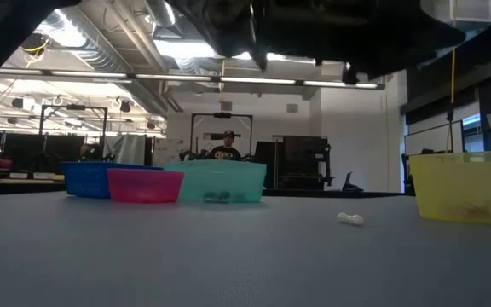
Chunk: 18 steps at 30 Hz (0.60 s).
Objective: Sort Halloween decoration
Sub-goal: Put the white bone toy into the red bin
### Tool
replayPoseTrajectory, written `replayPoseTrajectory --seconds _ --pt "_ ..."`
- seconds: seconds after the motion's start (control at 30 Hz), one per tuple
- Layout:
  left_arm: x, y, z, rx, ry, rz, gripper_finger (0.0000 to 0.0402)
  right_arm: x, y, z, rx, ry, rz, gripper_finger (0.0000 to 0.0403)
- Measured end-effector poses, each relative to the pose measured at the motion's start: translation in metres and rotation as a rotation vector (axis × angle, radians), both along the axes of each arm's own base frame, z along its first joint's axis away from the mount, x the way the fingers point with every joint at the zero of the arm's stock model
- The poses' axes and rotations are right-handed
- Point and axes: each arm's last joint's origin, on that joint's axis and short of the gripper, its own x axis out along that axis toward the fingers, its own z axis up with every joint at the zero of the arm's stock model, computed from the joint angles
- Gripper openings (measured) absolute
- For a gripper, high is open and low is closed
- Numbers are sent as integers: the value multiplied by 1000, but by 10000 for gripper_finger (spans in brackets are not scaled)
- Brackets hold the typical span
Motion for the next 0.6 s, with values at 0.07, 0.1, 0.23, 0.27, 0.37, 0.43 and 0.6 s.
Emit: replayPoseTrajectory --seconds 0.07,0.1,0.23,0.27,0.37,0.43,0.6 --pt "-4 0 8 29 49 -3 195 -7 -6 -2 -27 22 -69 189" --pt "-6 0 10 44 89 -8 195 -9 -8 -4 -43 38 -105 189" --pt "-17 0 22 85 208 -62 195 -12 -13 -19 -66 58 -199 189" --pt "-19 -1 25 93 228 -87 195 -12 -13 -25 -65 62 -206 189" --pt "-27 -2 33 117 283 -164 195 -10 -12 -45 -44 69 -211 189" --pt "-31 -3 30 127 343 -213 195 -9 -11 -60 -25 80 -215 189" --pt "-35 -4 23 119 429 -265 195 -10 -15 -95 60 74 -243 189"
